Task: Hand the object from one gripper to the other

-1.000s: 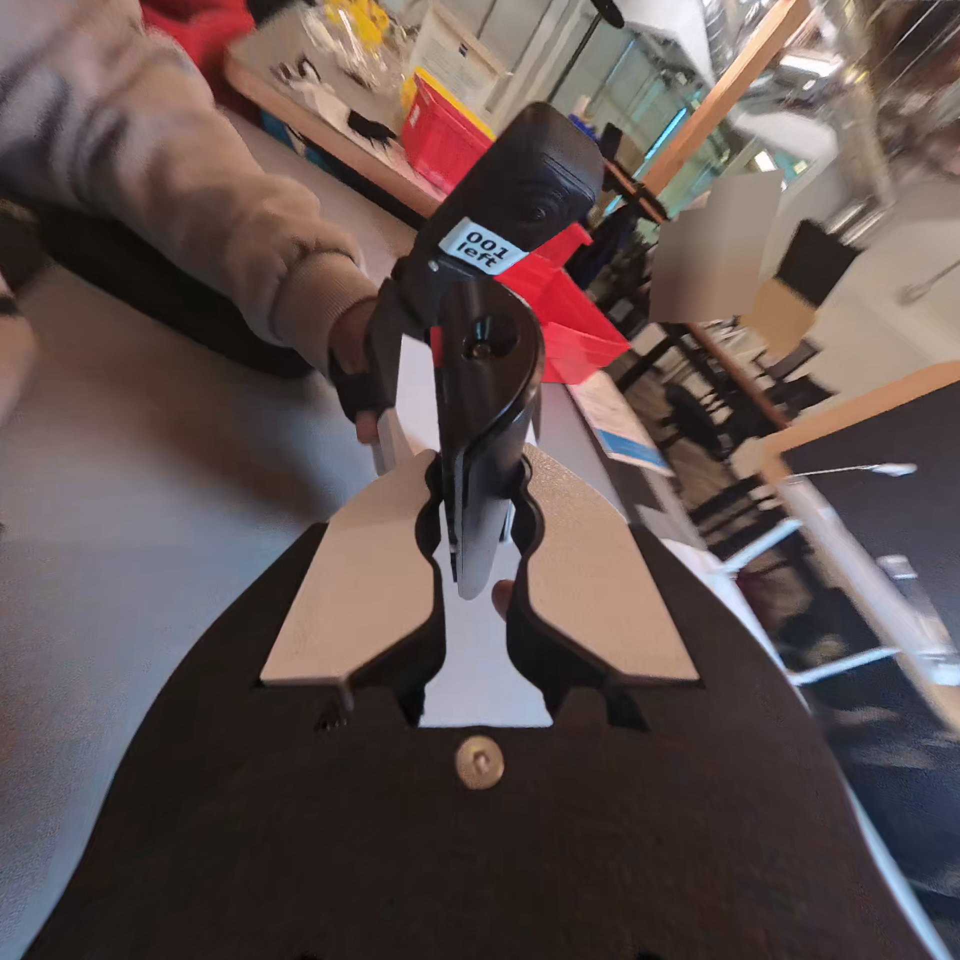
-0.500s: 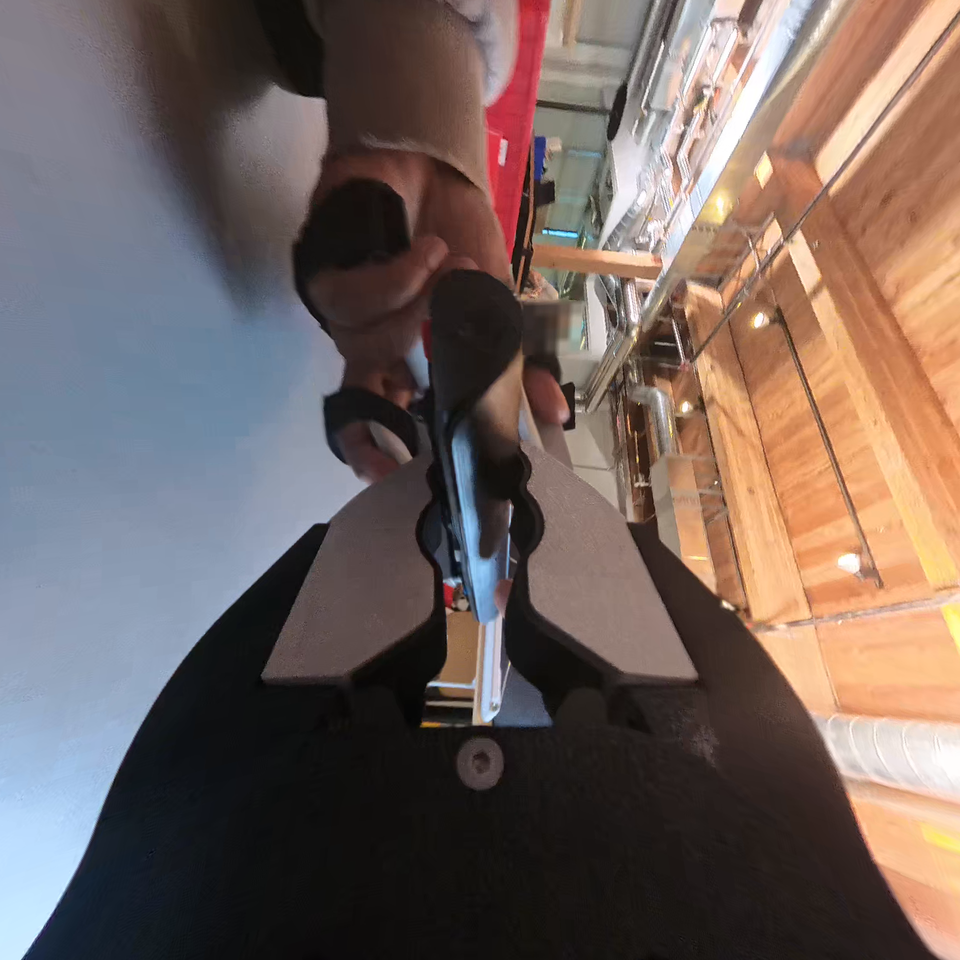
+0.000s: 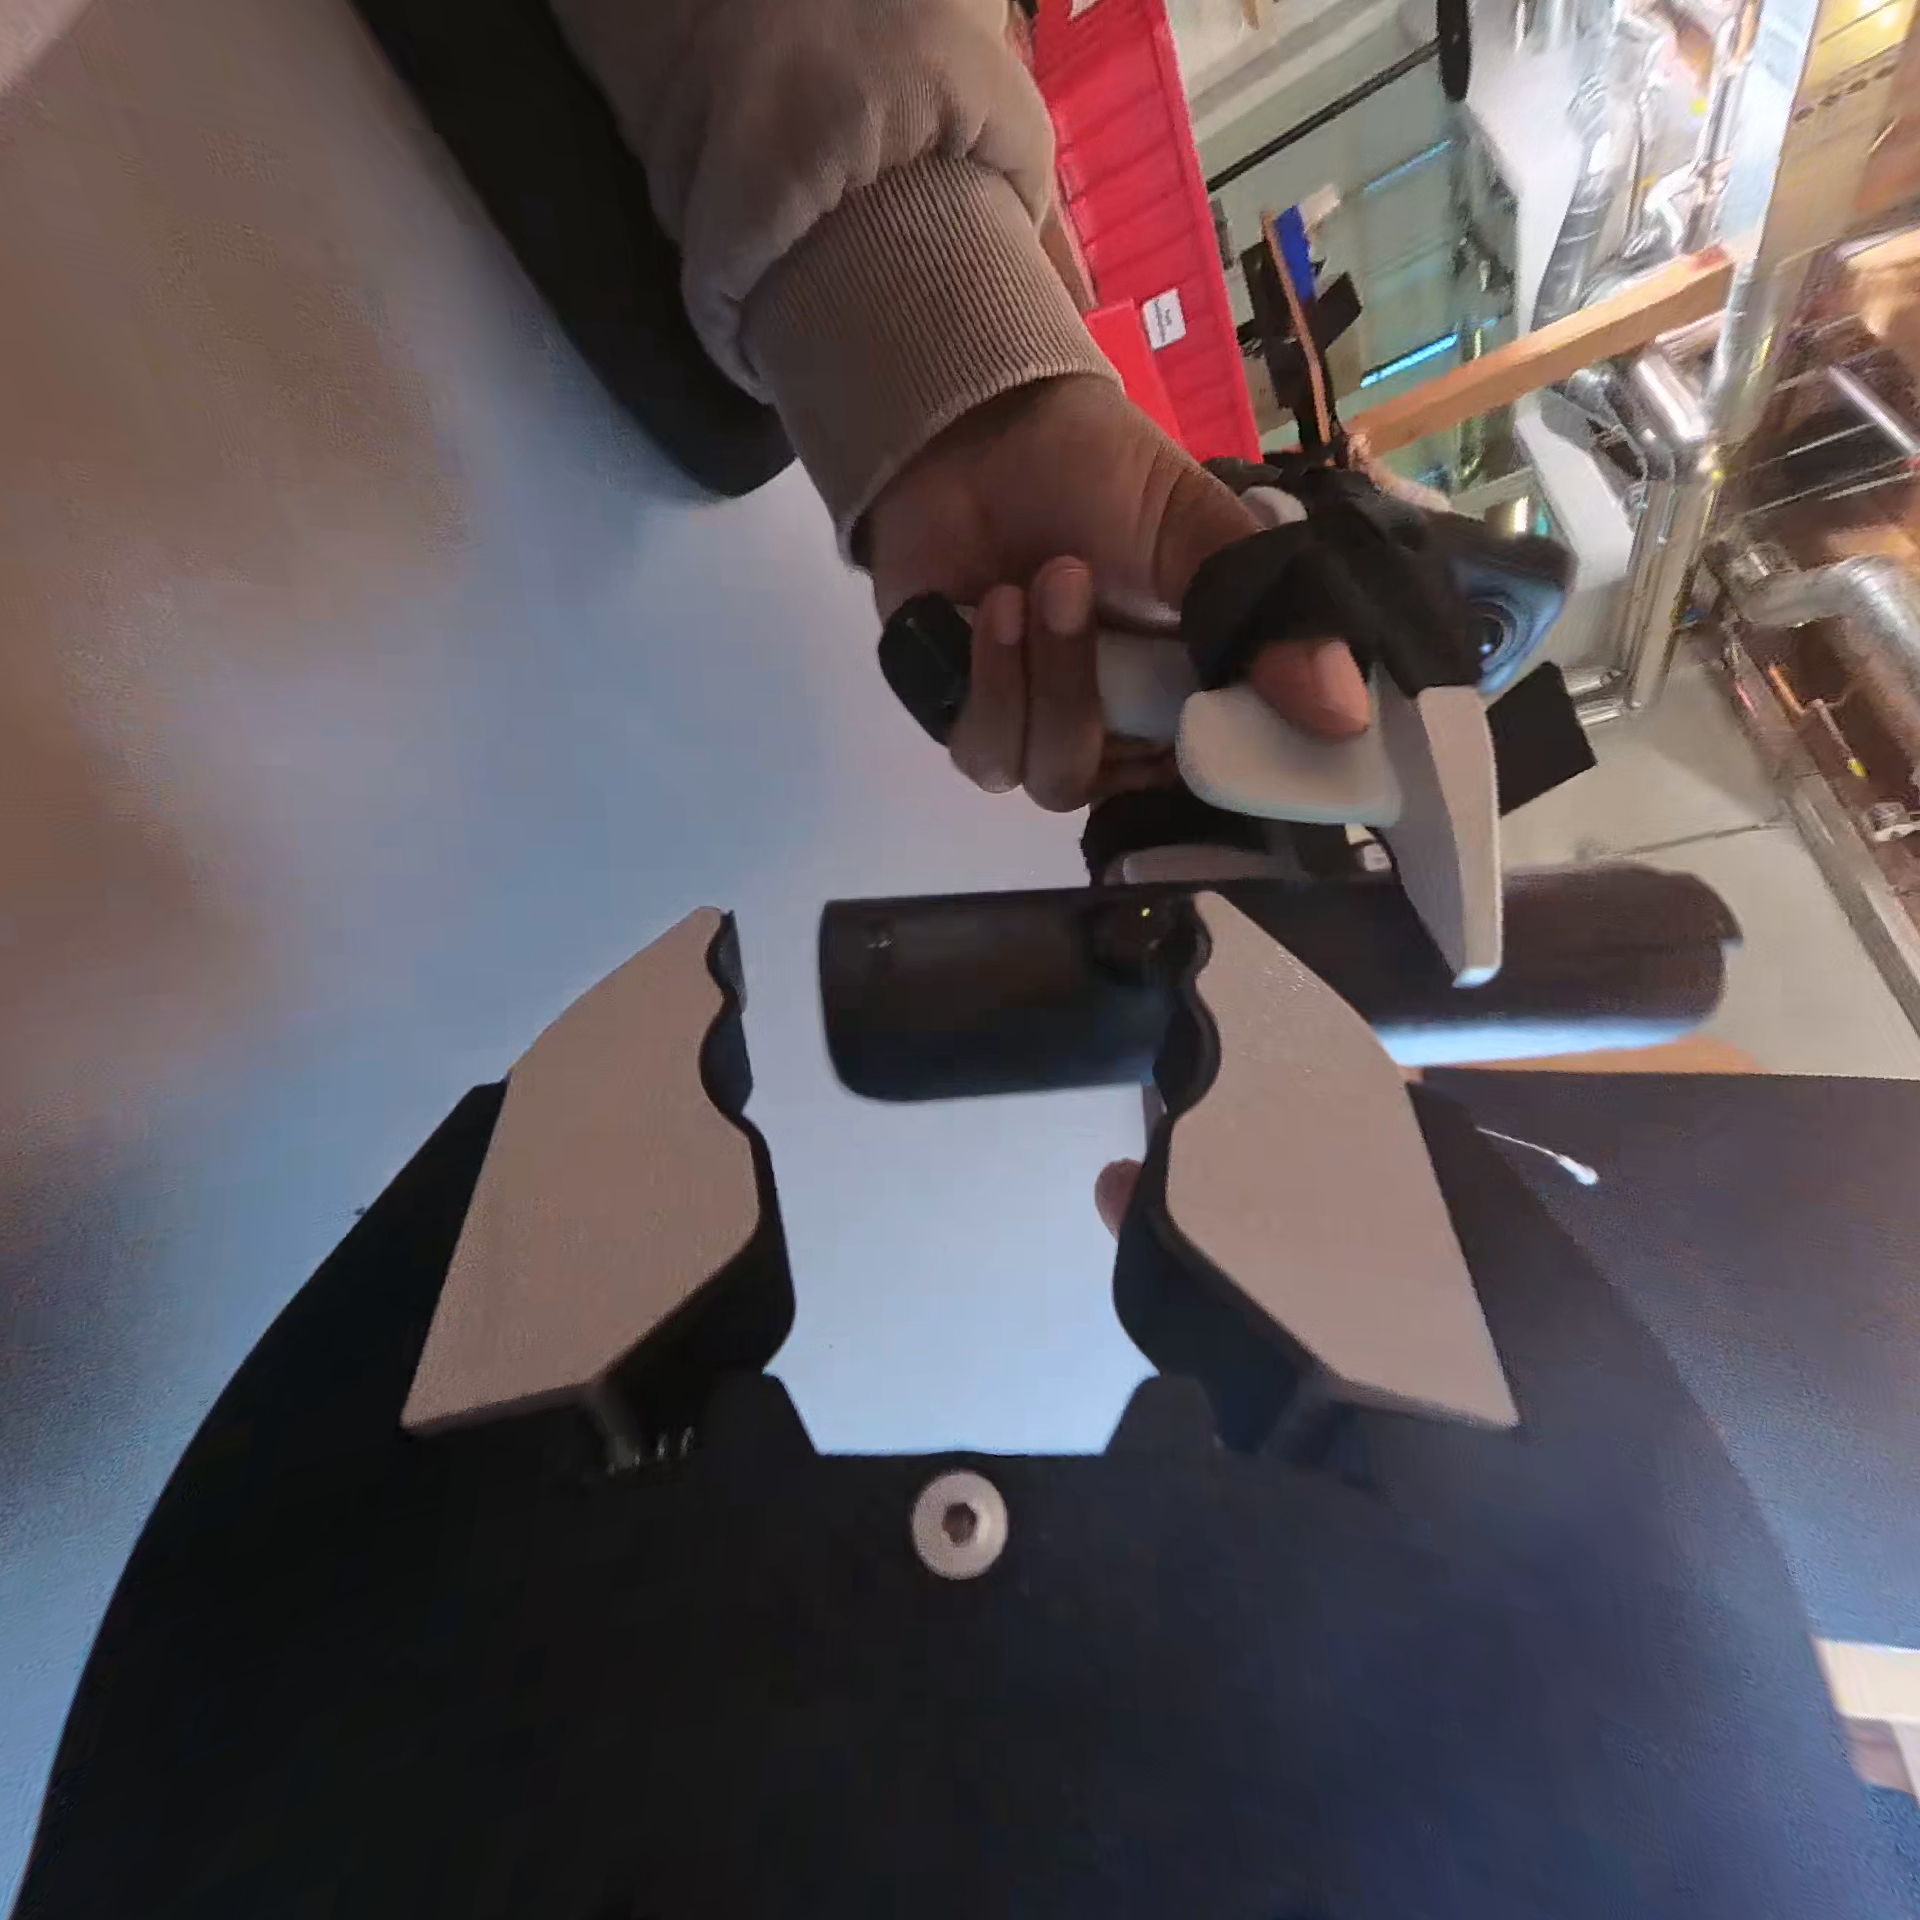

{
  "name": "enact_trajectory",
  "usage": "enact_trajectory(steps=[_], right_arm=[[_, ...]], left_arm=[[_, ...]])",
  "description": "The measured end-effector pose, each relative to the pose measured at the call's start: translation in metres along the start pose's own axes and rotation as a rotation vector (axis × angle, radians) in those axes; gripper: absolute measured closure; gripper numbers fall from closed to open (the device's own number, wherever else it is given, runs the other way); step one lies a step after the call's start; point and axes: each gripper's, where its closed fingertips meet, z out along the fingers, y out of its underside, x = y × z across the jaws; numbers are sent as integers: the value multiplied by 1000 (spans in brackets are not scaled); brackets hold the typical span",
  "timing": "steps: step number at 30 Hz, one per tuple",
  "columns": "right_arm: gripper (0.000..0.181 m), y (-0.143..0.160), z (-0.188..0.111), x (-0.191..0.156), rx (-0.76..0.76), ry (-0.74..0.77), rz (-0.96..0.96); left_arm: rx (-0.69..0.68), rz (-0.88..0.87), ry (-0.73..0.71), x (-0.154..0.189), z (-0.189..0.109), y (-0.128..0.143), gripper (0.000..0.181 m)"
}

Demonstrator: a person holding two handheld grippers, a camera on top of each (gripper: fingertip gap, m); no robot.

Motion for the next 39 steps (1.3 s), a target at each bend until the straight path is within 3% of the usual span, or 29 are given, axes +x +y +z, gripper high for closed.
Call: enact_trajectory(steps=[2,6,9,11,14,17,20,29,32,36,39], right_arm=[[107,-4,-5,9,27,41,50],[114,-2,-8,36,121,4,608],[113,2,-10,43,235,-130,1035],[114,2,-7,41,278,-202,1194],[119,-7,-2,27,297,-298,1253],[157,-5,3,21,261,-278,1235],[158,-5,2,20,266,-303,1250],[158,-15,0,28,448,-438,1564],[158,-12,-6,41,515,-422,1610],[158,-4,-7,36,440,-421,1569],[158,-5,-1,23,352,-488,1576]], left_arm=[[57,0,8,2,-11,-15,157],[143,152,39,18,-25,-37,157],[160,310,84,42,-23,-38,157],[148,379,100,53,-17,-34,157],[104,414,99,57,-9,-23,157],[80,392,107,55,-4,-16,157],[84,374,98,53,-2,-15,157],[81,255,-10,31,-1,-17,153],[60,265,-22,30,2,-15,138],[114,272,-75,25,-10,-33,132],[171,391,-171,24,-30,-58,131]])
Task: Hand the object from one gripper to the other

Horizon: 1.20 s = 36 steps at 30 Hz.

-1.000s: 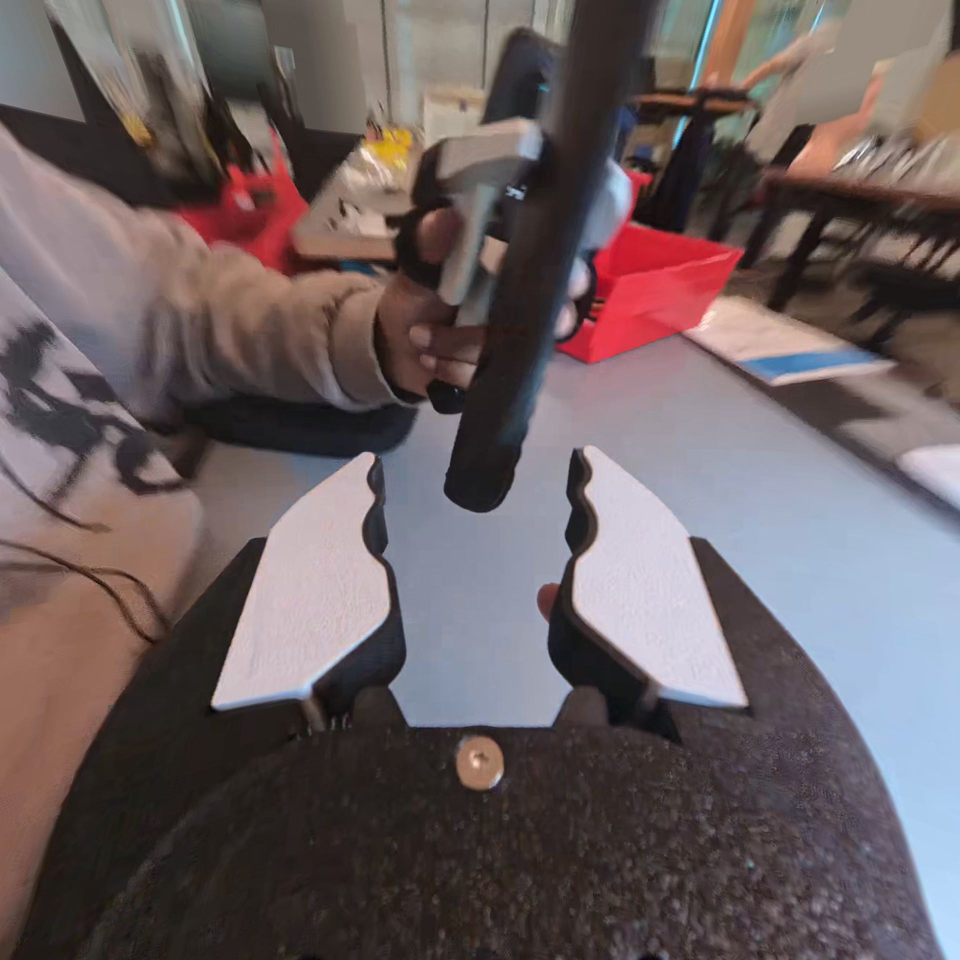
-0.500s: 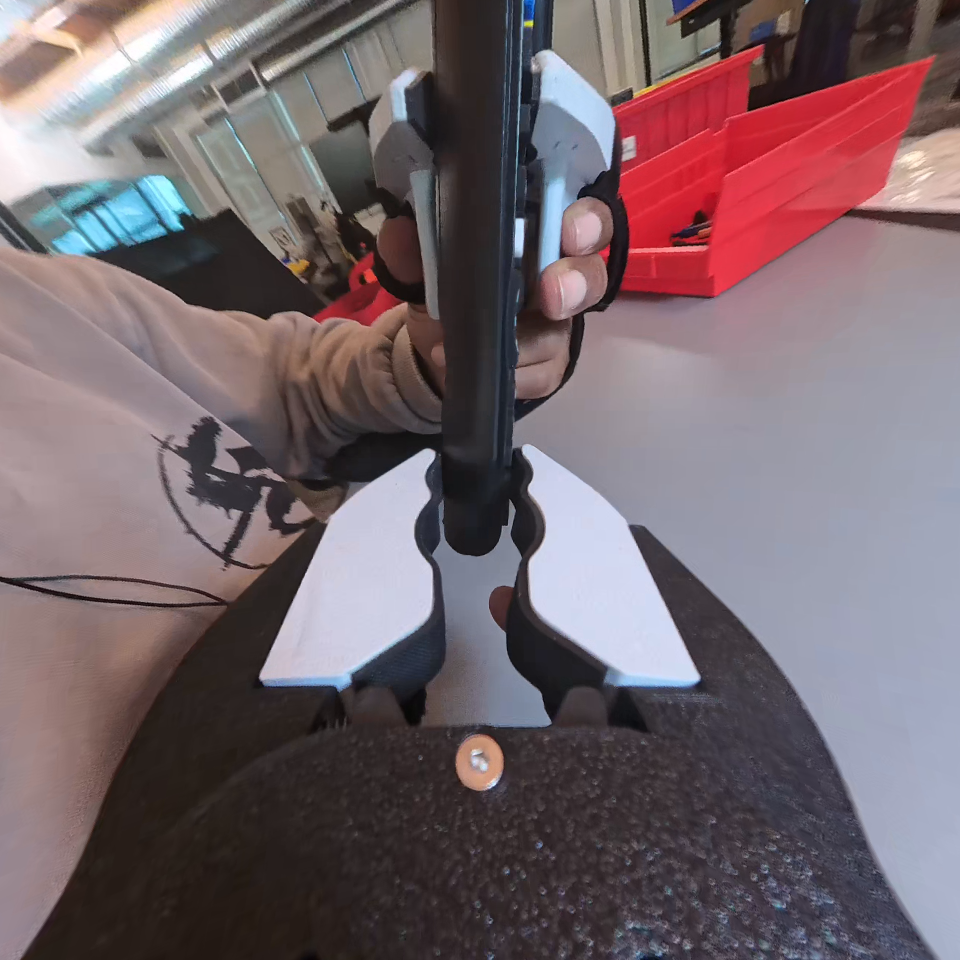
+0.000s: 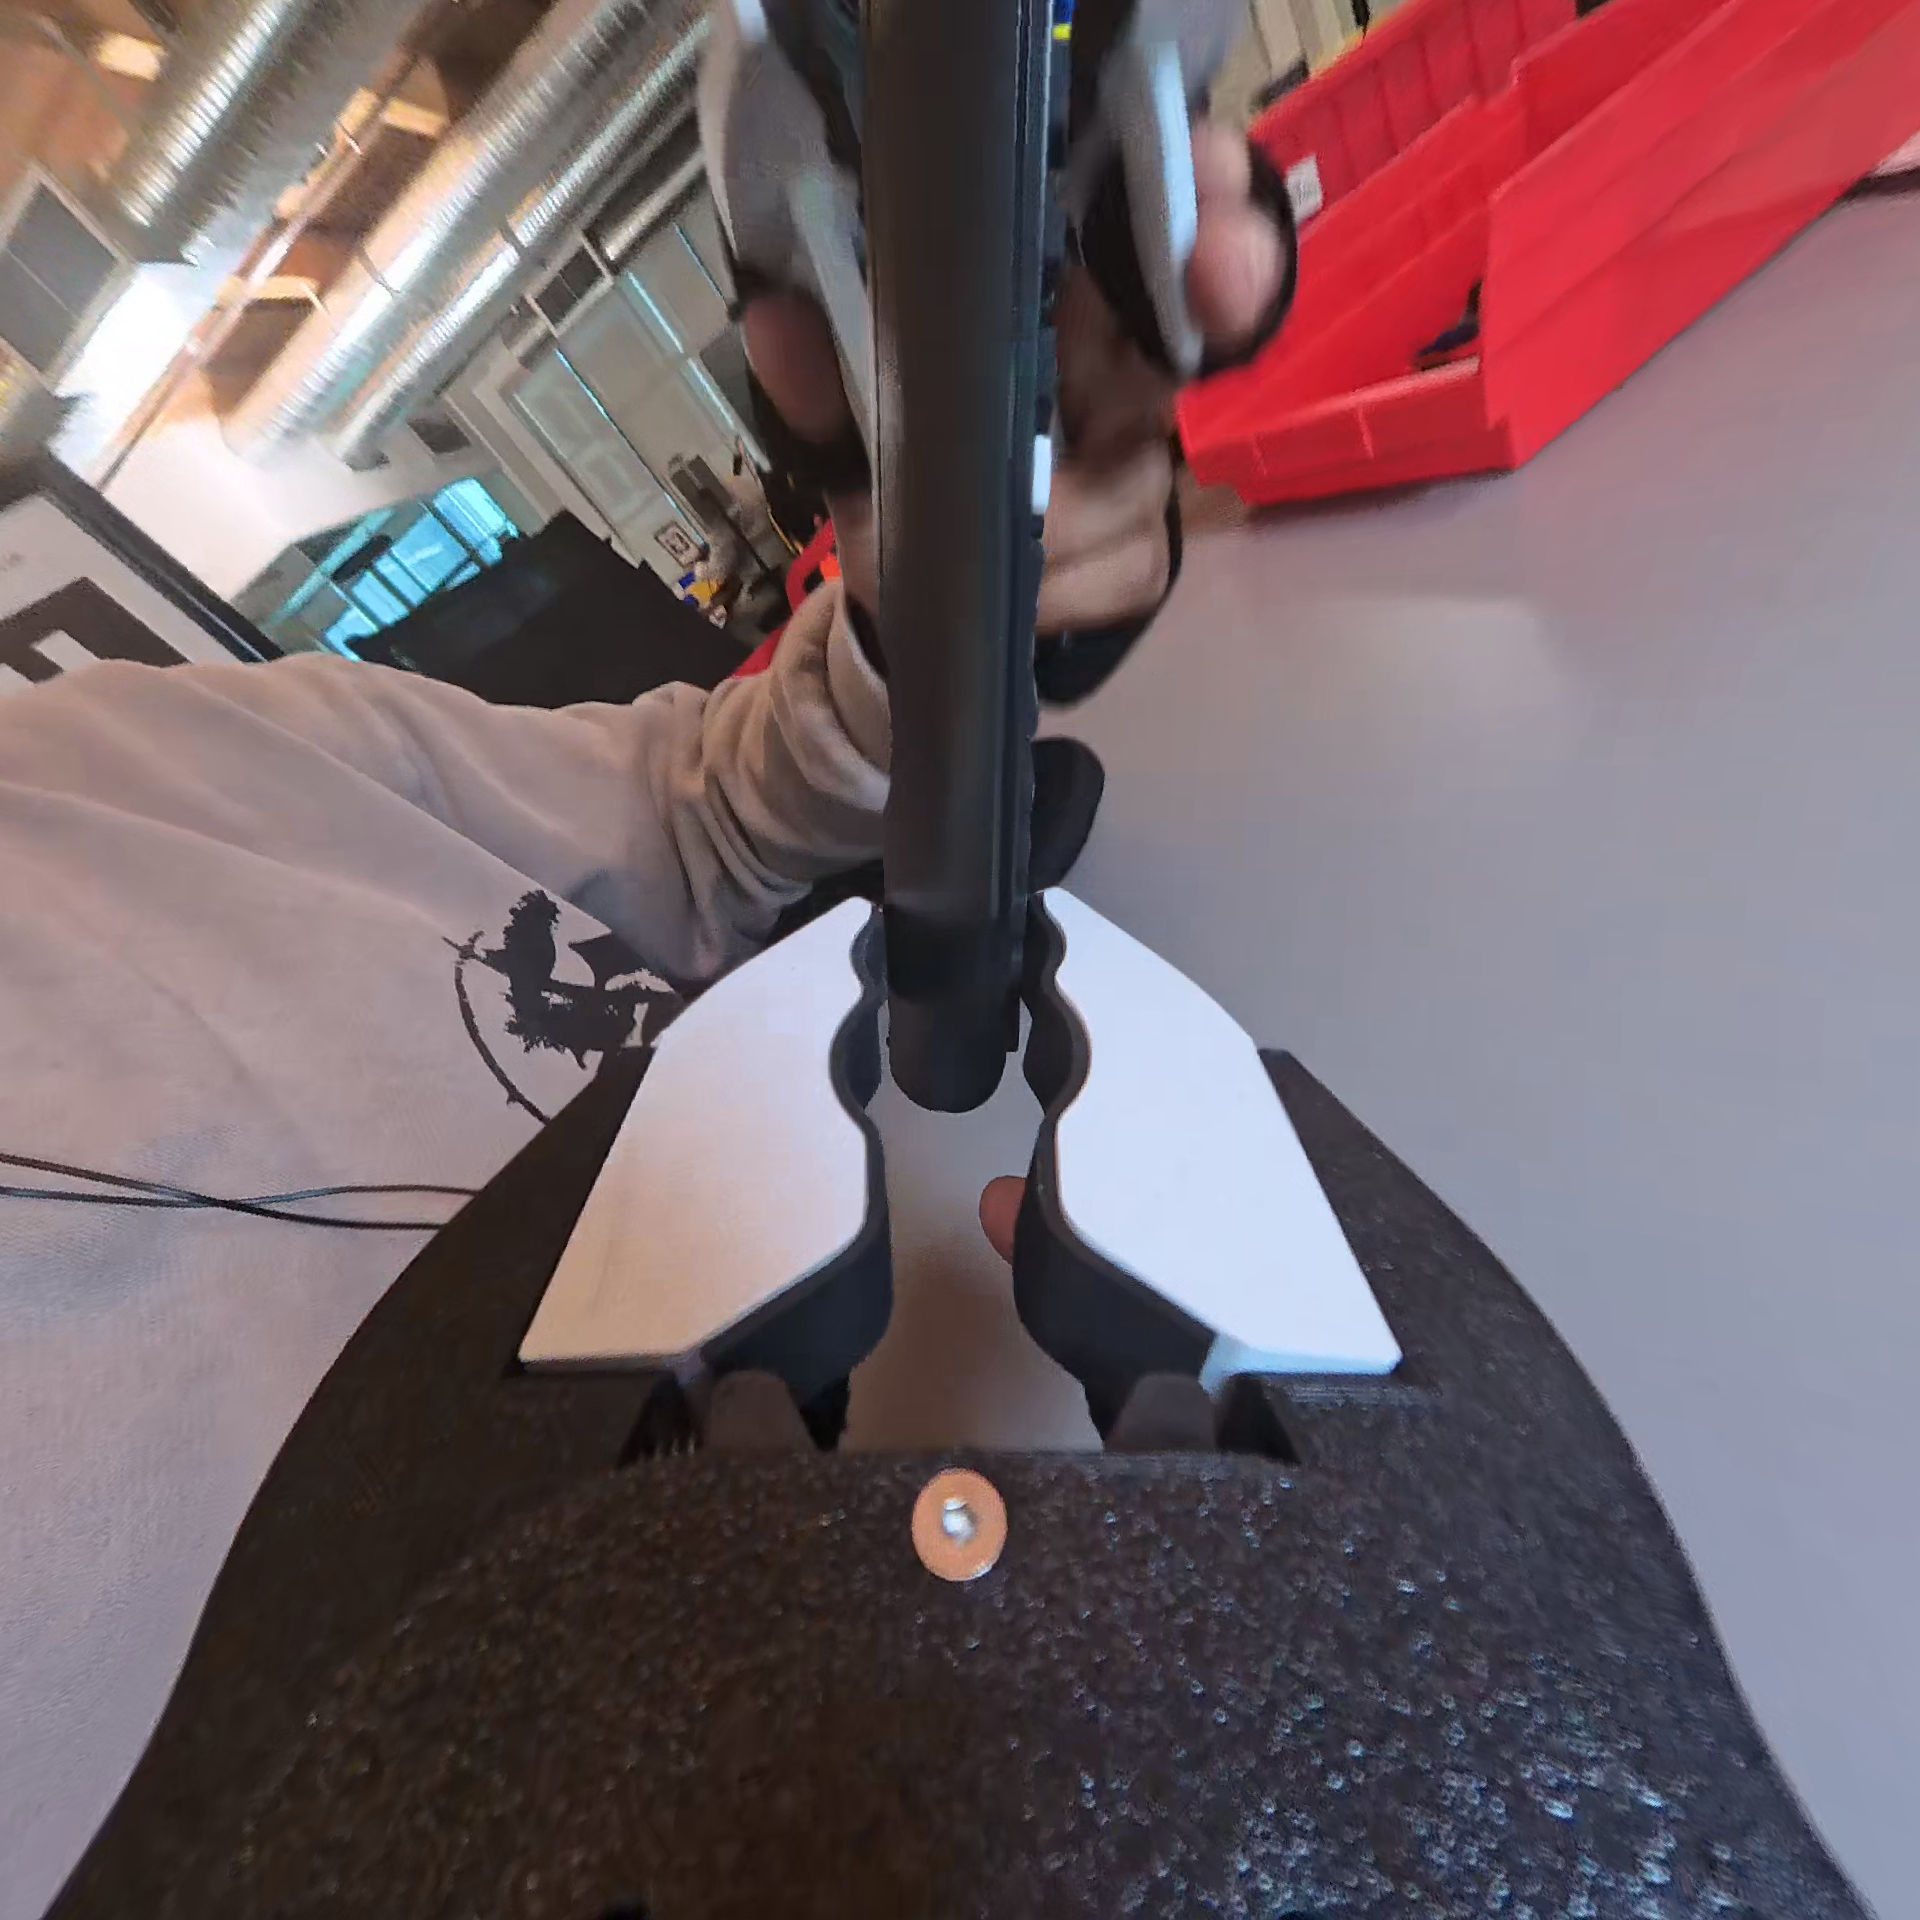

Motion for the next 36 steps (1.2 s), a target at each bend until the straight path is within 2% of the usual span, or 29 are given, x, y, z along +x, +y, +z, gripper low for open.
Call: enact_trajectory(steps=[2,5,8,10,13,15,22,30,36], right_arm=[[158,10,4,3,-54,6,42],[158,20,6,10,-106,25,91],[158,24,7,15,-124,41,121],[158,26,7,17,-137,55,120],[158,31,7,19,-176,82,86],[158,33,7,20,-187,100,75],[158,35,6,24,-200,123,111],[157,35,12,10,-199,88,71],[157,32,16,-10,-171,-7,97]], left_arm=[[-33,178,-59,-3,-11,-13,132],[-185,459,-132,-1,-21,-16,131],[-306,736,-211,0,-26,-10,134],[-386,825,-257,-7,-25,0,134],[-466,757,-245,-16,-22,20,129],[-523,729,-228,-19,-23,31,136],[-586,840,-283,-21,-22,37,136],[-556,704,-293,-23,-16,44,131],[-501,620,-278,-20,-10,44,129]])
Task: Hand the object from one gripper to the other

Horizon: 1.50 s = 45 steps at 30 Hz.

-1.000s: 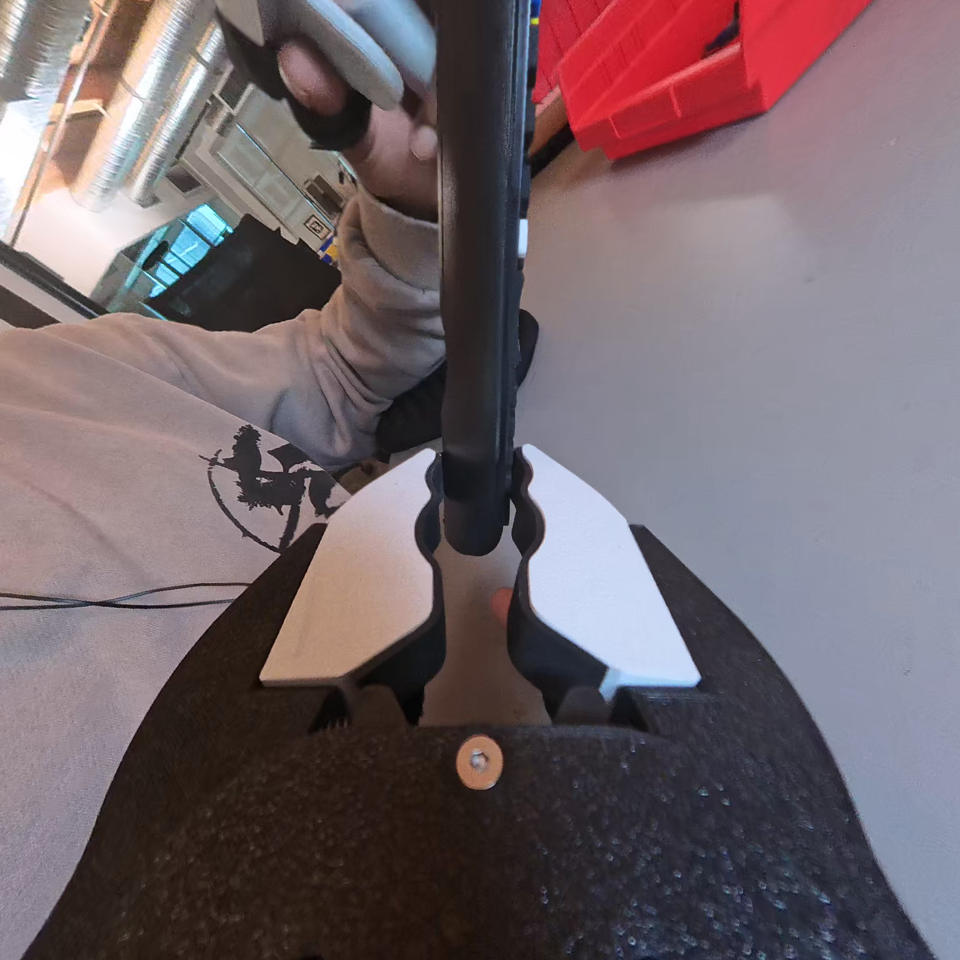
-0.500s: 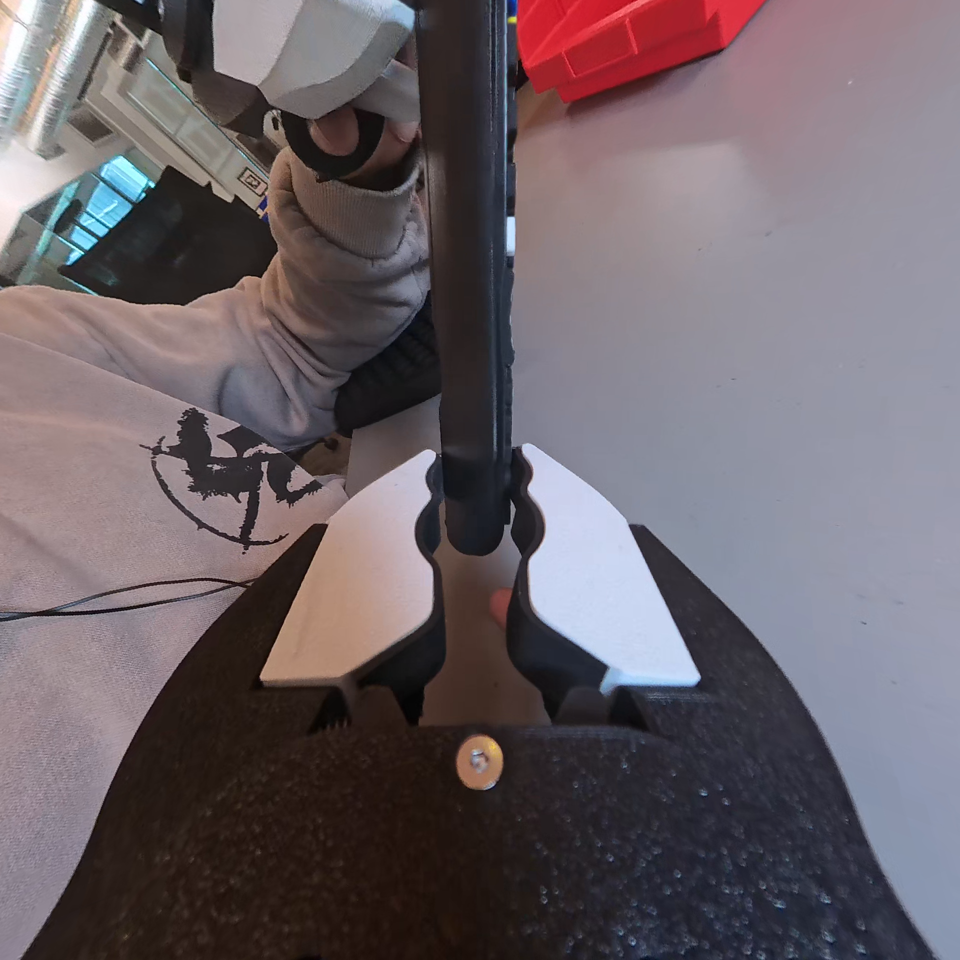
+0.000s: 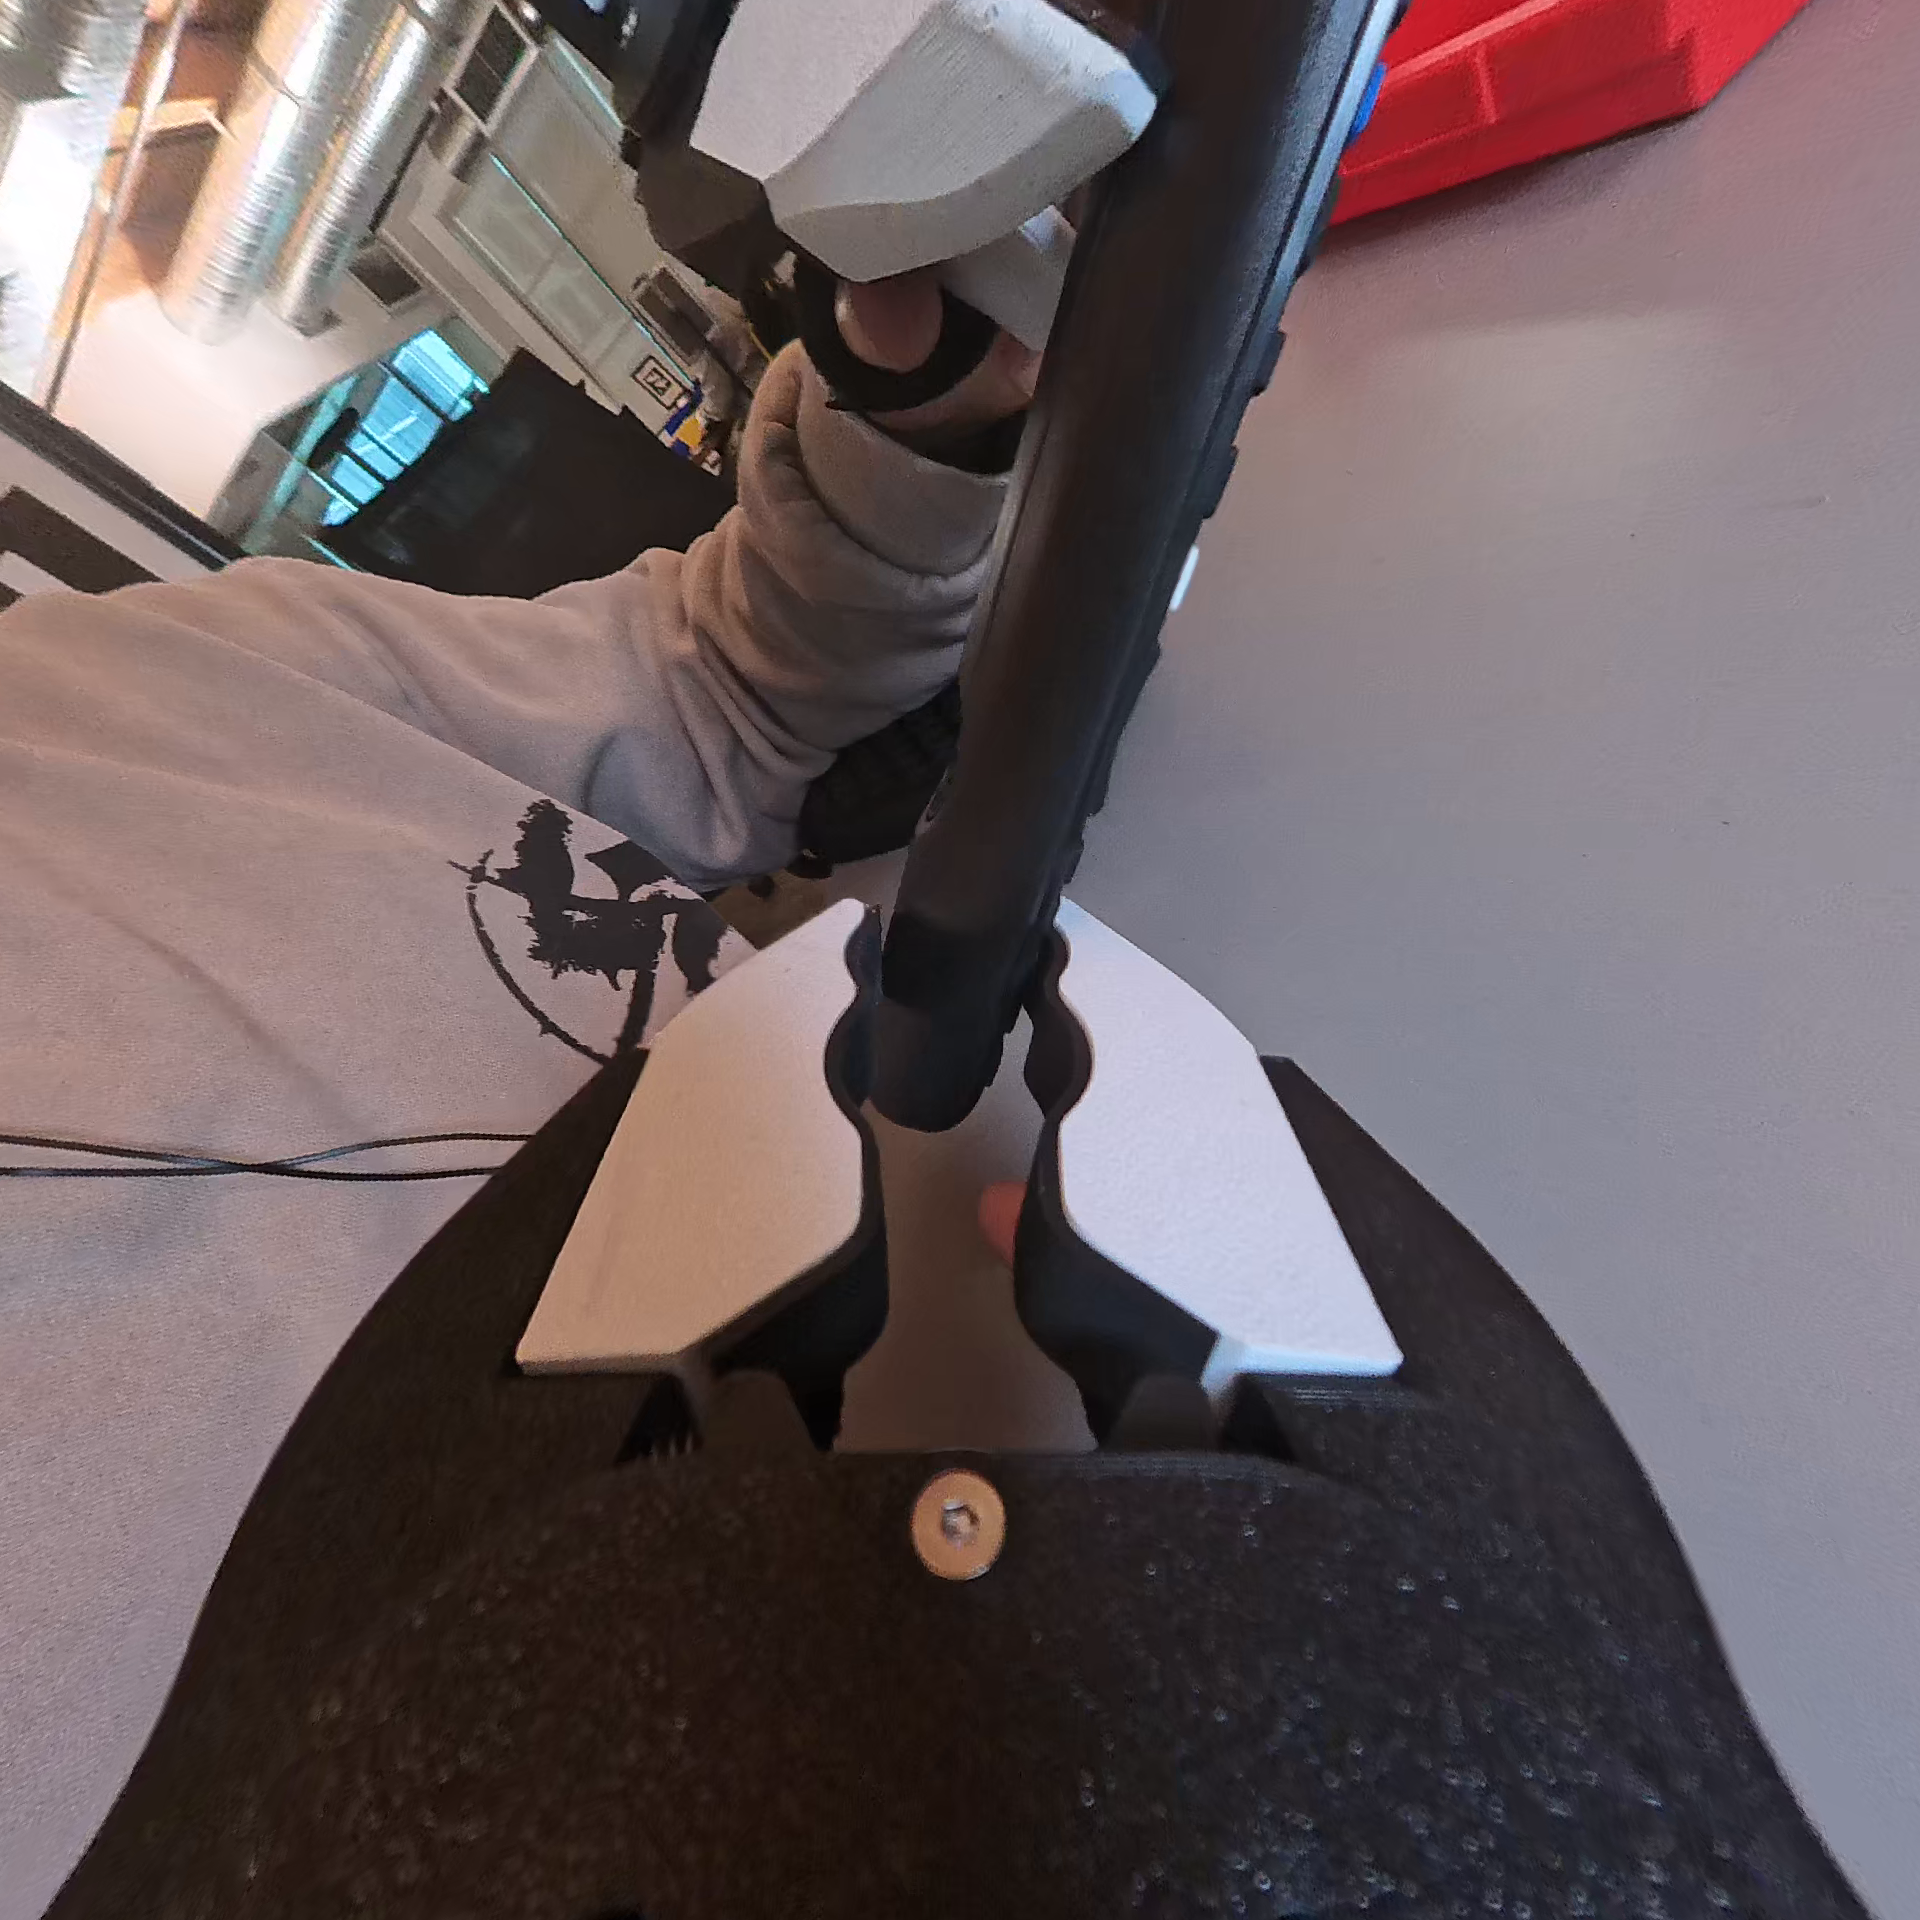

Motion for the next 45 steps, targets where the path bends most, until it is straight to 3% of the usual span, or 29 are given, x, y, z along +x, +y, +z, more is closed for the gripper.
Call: enact_trajectory(steps=[7,9,12,17,20,23,27,31,33,35,39,41,45], right_arm=[[156,-2,-1,-8,4,-59,-8],[157,-11,-8,-1,12,0,-72],[157,-26,-28,19,22,214,-275],[157,-47,-67,57,26,612,-553],[157,-59,-90,77,3,872,-703],[157,-65,-102,90,-98,1147,-924],[158,-75,-97,83,-263,1412,-1404],[158,-65,-68,74,-307,1359,-1588],[158,-60,-58,71,-319,1324,-1653],[158,-58,-52,66,-304,1293,-1702],[158,-45,-34,47,-286,1122,-1913],[158,-38,-27,41,-277,1070,-1995],[156,-39,-25,32,-186,1027,-1958]], left_arm=[[70,-50,12,0,-4,-11,132],[186,-83,-7,-6,-14,-28,136],[328,-264,-4,-20,-26,-45,130],[329,-722,207,-26,-13,-24,117],[305,-871,315,-9,5,-15,115],[246,-898,296,12,29,-2,114],[213,-1078,205,9,48,23,121],[293,-1365,309,-4,49,39,143],[274,-1440,354,-2,54,48,145],[210,-1468,392,8,60,56,136],[212,-1515,453,14,64,53,129],[231,-1527,505,16,61,50,149],[279,-1416,543,14,51,33,153]])
